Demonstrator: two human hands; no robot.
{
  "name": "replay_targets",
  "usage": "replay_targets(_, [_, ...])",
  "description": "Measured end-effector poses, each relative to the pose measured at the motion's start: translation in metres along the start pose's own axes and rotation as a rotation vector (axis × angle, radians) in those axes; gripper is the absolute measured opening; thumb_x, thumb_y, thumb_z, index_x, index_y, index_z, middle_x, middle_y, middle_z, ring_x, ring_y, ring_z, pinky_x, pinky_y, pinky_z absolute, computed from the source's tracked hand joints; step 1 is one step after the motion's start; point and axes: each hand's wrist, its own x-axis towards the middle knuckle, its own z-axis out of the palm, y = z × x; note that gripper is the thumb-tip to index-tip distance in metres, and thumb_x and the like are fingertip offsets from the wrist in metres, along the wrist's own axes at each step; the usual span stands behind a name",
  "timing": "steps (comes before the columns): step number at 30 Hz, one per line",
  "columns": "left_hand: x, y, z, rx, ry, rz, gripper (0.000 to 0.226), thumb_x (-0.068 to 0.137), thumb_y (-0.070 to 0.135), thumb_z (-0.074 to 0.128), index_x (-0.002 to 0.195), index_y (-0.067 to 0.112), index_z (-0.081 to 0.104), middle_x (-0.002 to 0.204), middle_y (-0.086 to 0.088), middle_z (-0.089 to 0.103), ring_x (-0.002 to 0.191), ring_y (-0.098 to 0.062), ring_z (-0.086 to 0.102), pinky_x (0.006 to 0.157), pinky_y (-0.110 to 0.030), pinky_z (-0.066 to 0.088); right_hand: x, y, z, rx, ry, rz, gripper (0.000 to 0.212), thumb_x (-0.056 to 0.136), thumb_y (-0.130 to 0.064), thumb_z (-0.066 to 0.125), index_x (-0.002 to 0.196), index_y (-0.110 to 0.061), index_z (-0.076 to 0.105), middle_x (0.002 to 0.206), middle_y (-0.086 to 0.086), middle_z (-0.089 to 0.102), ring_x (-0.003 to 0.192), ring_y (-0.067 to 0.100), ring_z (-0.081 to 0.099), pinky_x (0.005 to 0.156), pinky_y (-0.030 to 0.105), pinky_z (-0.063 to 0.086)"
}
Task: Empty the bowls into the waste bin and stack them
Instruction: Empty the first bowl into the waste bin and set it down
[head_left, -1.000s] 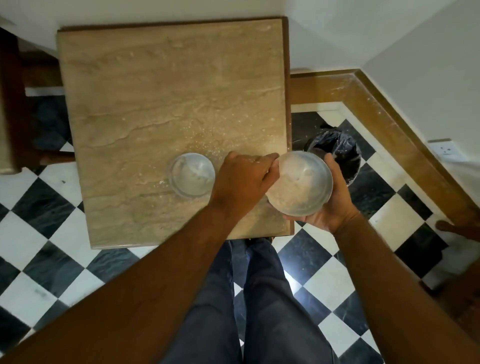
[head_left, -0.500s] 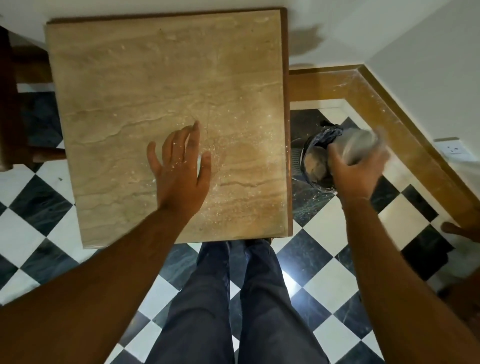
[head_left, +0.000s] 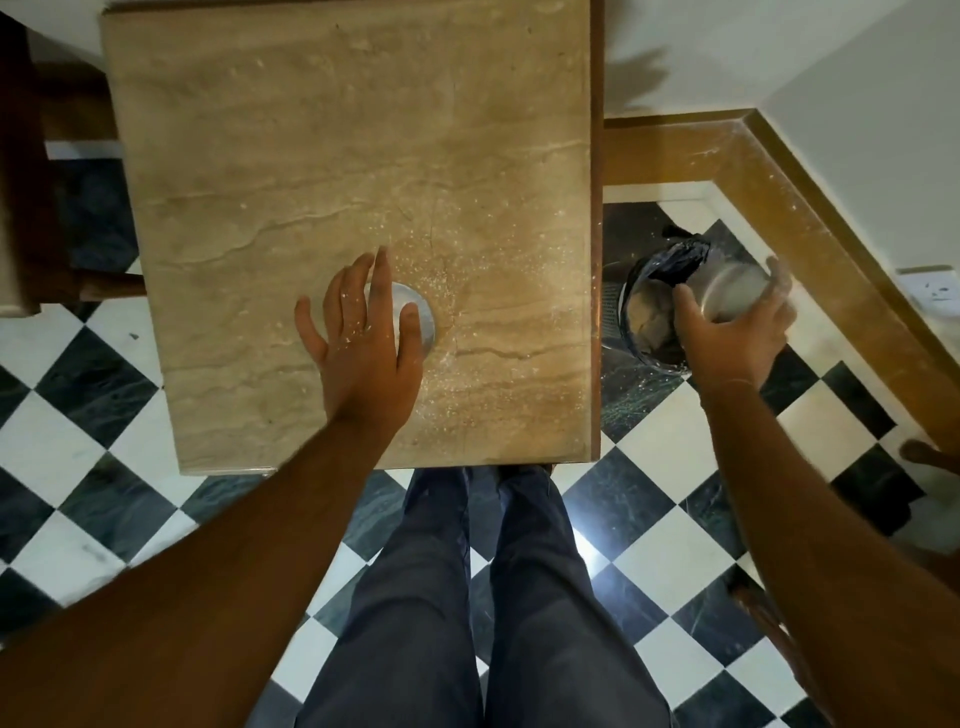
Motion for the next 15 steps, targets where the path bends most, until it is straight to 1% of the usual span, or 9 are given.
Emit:
replay_targets(2, [-0.002, -0.003, 0.002, 0.002, -0.001, -0.001, 0.059, 0.114, 0.04, 0.031, 0.171, 0.023, 0.027, 0.173, -0.005, 0.038, 0.159, -0.028, 0.036, 0.13, -0.061, 0.01, 0.005, 0.001, 0.002, 0.003, 0.007, 0.077, 0.105, 0.086, -0.073, 0.078, 0.171, -0.035, 0.029, 0.169, 0.016, 0.038, 0.15, 0.039, 0.044, 0.118, 0.055, 0.052])
replay_targets(5, [-0.003, -0.009, 0.005, 0.014, 0.001, -0.027, 0.06, 0.114, 0.038, 0.033, 0.171, 0.022, 0.027, 0.173, -0.006, 0.038, 0.159, -0.028, 0.035, 0.131, -0.06, 0.009, 0.01, -0.012, 0.001, 0.029, 0.19, -0.106, 0.103, 0.083, -0.084, 0.076, 0.165, -0.036, 0.036, 0.167, 0.008, 0.043, 0.15, 0.027, 0.046, 0.114, 0.027, 0.047])
replay_targets(6, [-0.004, -0.011, 0.006, 0.018, -0.004, -0.038, 0.06, 0.114, 0.037, 0.034, 0.171, 0.021, 0.028, 0.173, -0.007, 0.038, 0.159, -0.028, 0.034, 0.131, -0.061, 0.009, 0.01, -0.015, 0.003, 0.009, 0.171, -0.139, 0.103, 0.083, -0.083, 0.078, 0.165, -0.037, 0.036, 0.166, 0.009, 0.044, 0.149, 0.028, 0.046, 0.112, 0.023, 0.046])
replay_targets(7, [-0.006, -0.012, 0.007, 0.021, -0.018, -0.043, 0.06, 0.114, 0.037, 0.035, 0.171, 0.021, 0.028, 0.173, -0.007, 0.038, 0.16, -0.028, 0.034, 0.131, -0.061, 0.009, 0.007, -0.015, 0.008, 0.001, 0.09, -0.105, 0.104, 0.083, -0.079, 0.08, 0.166, -0.037, 0.034, 0.166, 0.012, 0.044, 0.149, 0.032, 0.046, 0.111, 0.028, 0.048])
replay_targets(9, [-0.01, -0.014, 0.007, 0.013, -0.036, -0.043, 0.06, 0.113, 0.036, 0.036, 0.17, 0.02, 0.029, 0.172, -0.008, 0.039, 0.159, -0.029, 0.034, 0.131, -0.063, 0.011, 0.001, -0.011, 0.013, -0.009, -0.007, 0.017, 0.109, 0.082, -0.074, 0.081, 0.17, -0.035, 0.029, 0.167, 0.015, 0.042, 0.148, 0.038, 0.046, 0.115, 0.048, 0.053])
replay_targets(10, [-0.011, -0.015, 0.008, 0.008, -0.034, -0.046, 0.06, 0.113, 0.036, 0.036, 0.17, 0.02, 0.029, 0.172, -0.008, 0.04, 0.159, -0.029, 0.035, 0.131, -0.063, 0.011, 0.002, -0.009, 0.014, -0.013, 0.046, -0.005, 0.107, 0.082, -0.076, 0.08, 0.168, -0.036, 0.03, 0.167, 0.013, 0.043, 0.148, 0.036, 0.047, 0.117, 0.048, 0.052])
replay_targets(12, [-0.013, -0.018, 0.008, 0.011, -0.021, -0.063, 0.06, 0.113, 0.037, 0.035, 0.17, 0.02, 0.029, 0.172, -0.008, 0.039, 0.16, -0.029, 0.034, 0.131, -0.062, 0.011, 0.007, -0.014, 0.014, 0.022, 0.182, -0.123, 0.099, 0.081, -0.08, 0.08, 0.161, -0.044, 0.035, 0.164, 0.006, 0.047, 0.146, 0.026, 0.048, 0.114, 0.033, 0.049])
replay_targets(13, [-0.014, -0.019, 0.008, 0.021, -0.021, -0.073, 0.061, 0.113, 0.038, 0.035, 0.17, 0.019, 0.029, 0.173, -0.008, 0.038, 0.16, -0.029, 0.034, 0.131, -0.062, 0.01, 0.009, -0.016, 0.018, 0.0, 0.177, -0.142, 0.096, 0.08, -0.079, 0.082, 0.158, -0.046, 0.036, 0.163, 0.006, 0.048, 0.145, 0.026, 0.048, 0.113, 0.031, 0.048])
replay_targets(15, [-0.017, -0.02, 0.009, 0.028, -0.064, -0.073, 0.062, 0.112, 0.038, 0.036, 0.171, 0.019, 0.028, 0.174, -0.007, 0.036, 0.161, -0.029, 0.032, 0.131, -0.063, 0.011, 0.002, -0.007, 0.023, -0.022, 0.003, 0.027, 0.101, 0.079, -0.07, 0.086, 0.16, -0.037, 0.036, 0.162, 0.014, 0.048, 0.145, 0.037, 0.05, 0.113, 0.047, 0.055])
